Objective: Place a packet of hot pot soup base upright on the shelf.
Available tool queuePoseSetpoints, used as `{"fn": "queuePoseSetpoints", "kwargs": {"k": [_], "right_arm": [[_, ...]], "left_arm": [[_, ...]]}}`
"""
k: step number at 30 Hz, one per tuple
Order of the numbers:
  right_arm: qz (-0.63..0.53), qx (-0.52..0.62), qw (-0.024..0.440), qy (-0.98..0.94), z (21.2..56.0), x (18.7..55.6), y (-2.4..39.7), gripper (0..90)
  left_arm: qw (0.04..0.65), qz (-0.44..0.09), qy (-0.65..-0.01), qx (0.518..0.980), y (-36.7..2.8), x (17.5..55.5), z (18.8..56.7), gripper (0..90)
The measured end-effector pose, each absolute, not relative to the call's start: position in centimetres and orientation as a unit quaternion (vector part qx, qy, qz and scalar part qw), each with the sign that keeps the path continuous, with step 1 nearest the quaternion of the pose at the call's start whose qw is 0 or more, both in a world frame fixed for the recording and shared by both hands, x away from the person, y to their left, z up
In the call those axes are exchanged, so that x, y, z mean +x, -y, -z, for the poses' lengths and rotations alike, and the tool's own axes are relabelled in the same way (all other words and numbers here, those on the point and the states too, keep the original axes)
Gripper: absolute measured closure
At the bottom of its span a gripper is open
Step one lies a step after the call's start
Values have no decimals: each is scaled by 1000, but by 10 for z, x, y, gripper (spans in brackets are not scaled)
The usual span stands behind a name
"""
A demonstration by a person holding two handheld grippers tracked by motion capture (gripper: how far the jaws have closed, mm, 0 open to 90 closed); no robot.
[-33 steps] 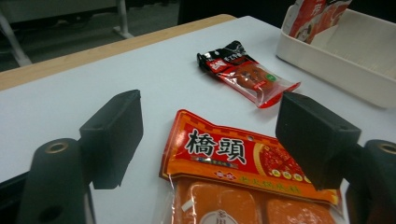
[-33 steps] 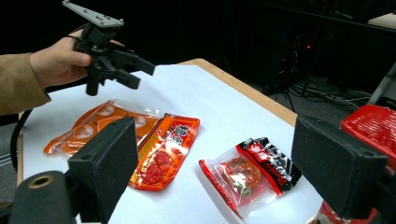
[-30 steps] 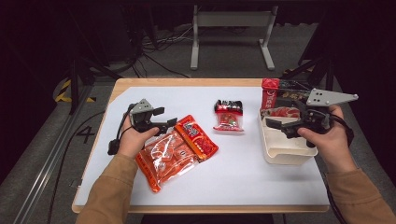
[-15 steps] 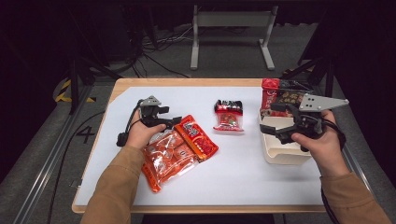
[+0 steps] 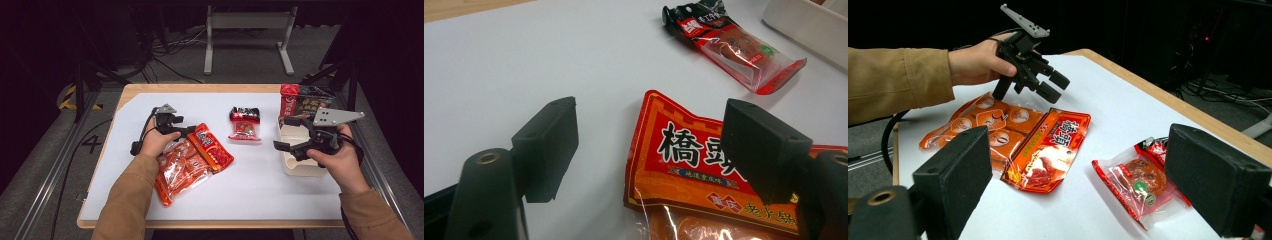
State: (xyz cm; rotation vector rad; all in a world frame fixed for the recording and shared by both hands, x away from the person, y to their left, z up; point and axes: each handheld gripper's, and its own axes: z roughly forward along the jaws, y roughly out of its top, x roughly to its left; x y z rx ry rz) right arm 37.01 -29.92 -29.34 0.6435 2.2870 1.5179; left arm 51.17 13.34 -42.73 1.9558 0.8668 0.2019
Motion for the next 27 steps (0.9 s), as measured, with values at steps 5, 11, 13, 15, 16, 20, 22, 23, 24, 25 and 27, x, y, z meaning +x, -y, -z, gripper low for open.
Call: {"fn": "queuePoseSetpoints", "kwargs": {"k": [5,11,13,15,16,20,22,23,24,25,27], "right_arm": [[-528,227,153,-804,301,367,294,126],[-519,233,152,-808,309,359,290,124],[-515,237,152,-810,312,357,290,124],[-513,241,151,-810,314,355,290,124],[-513,241,151,-810,314,355,290,124],[-507,249,150,-811,318,349,293,122],[-505,252,150,-812,320,347,295,121],[-504,253,150,-812,321,346,297,120],[-503,255,149,-812,321,346,298,119],[-504,256,148,-812,322,346,298,118],[-503,257,146,-812,323,346,299,118]], "left_arm": [[472,-76,-361,801,-132,514,430,250],[435,-71,-351,826,-124,518,430,252],[423,-74,-340,836,-118,519,430,252],[412,-76,-339,842,-113,523,432,247],[412,-76,-339,842,-113,523,432,244],[407,-70,-341,844,-109,529,434,244],[403,-70,-340,847,-107,531,435,246],[402,-67,-342,847,-106,531,435,251],[398,-65,-340,849,-105,532,436,253],[396,-64,-338,851,-105,533,436,253],[389,-59,-337,855,-102,534,437,256]]}}
